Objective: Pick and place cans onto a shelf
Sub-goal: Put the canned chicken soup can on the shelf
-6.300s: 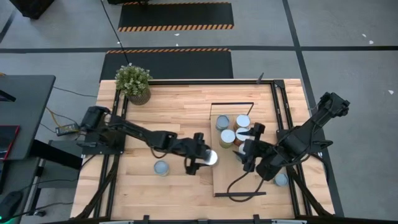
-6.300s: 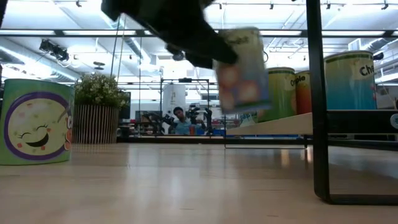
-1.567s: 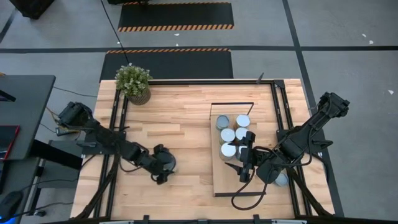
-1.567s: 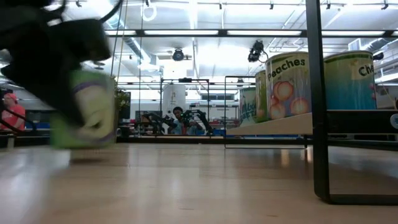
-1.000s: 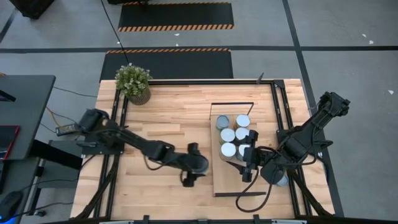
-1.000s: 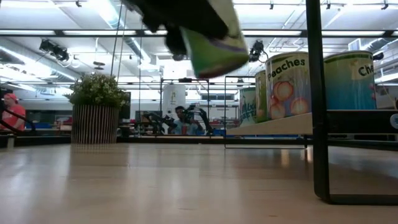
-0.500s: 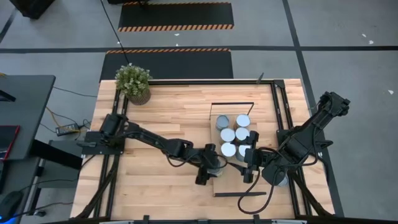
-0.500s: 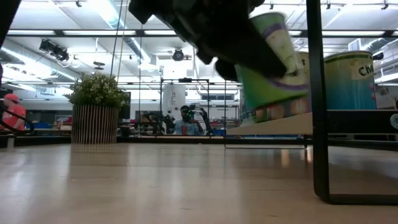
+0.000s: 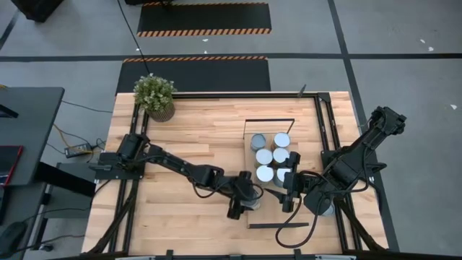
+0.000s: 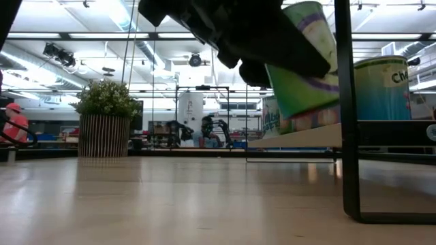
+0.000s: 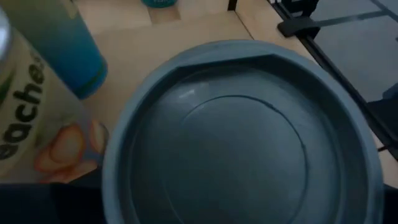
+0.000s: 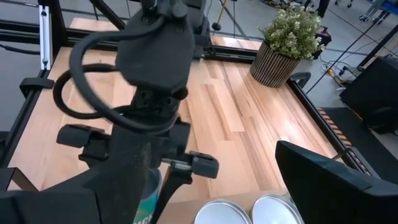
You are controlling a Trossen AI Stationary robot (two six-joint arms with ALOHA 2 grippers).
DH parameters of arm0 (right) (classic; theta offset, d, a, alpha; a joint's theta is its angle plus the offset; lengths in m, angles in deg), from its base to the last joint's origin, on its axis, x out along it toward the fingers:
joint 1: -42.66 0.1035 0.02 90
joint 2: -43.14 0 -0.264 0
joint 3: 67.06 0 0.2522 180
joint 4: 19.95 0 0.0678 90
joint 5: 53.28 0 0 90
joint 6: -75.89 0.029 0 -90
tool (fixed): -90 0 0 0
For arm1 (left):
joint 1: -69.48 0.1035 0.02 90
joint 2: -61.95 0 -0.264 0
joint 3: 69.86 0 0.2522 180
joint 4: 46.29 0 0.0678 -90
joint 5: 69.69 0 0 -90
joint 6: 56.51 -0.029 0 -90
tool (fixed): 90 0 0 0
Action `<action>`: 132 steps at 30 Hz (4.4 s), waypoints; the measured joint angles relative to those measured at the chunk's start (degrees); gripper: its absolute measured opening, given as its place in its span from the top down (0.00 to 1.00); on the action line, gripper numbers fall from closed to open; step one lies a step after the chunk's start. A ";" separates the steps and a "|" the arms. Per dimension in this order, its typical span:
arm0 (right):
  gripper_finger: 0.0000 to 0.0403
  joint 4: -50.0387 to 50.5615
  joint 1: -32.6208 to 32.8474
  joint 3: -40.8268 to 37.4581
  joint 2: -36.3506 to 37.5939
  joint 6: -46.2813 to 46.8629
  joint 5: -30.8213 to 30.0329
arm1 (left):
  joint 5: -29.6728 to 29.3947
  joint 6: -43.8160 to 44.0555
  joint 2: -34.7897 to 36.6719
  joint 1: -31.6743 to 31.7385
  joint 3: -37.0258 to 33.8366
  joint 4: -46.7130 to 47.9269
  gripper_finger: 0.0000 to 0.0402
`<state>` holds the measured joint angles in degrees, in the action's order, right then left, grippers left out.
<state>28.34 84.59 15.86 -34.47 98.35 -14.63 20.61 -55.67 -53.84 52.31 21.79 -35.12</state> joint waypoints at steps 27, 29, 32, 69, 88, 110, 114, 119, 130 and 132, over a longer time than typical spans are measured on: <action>0.13 -0.17 0.01 -0.04 0.00 -0.07 0.02 | 0.00 -0.51 -1.36 0.13 0.02 -1.16 0.03; 0.13 -0.17 0.02 -0.04 0.00 -0.07 0.01 | 0.01 -1.48 -1.36 0.12 0.02 -1.41 0.02; 0.13 -0.17 0.02 -0.04 0.00 -0.07 0.02 | 0.00 -1.53 -1.36 0.13 0.02 -1.89 0.02; 0.13 -0.45 0.02 -0.04 0.00 0.00 0.46 | -3.08 -4.57 -4.11 -0.77 0.00 -18.08 0.02; 0.13 -0.59 0.02 -0.04 0.00 -0.13 0.46 | -4.16 -4.57 -7.13 -0.63 -0.02 -25.70 0.02; 0.13 -0.61 0.37 -0.04 0.00 -0.28 0.50 | -6.68 -9.77 0.55 -1.04 0.00 -14.82 0.02; 0.13 -1.51 1.53 -0.04 0.00 -1.32 0.50 | -7.34 -12.47 3.20 -1.57 0.02 -9.43 0.02; 0.13 -1.55 3.34 -0.04 0.00 -1.20 0.48 | -14.09 -16.66 5.19 -3.78 -0.02 -3.97 0.02; 0.13 -1.95 3.89 -0.04 0.00 -1.14 -0.48 | -20.05 -23.15 5.27 -5.92 -0.02 -2.99 0.02; 0.13 -1.95 3.74 -0.04 0.00 -1.16 -0.57 | -19.94 -22.85 5.05 -5.13 -0.01 -2.98 0.02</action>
<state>26.39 88.33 15.82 -34.47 97.19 -15.20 0.67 -78.52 -48.79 47.18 21.77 -38.10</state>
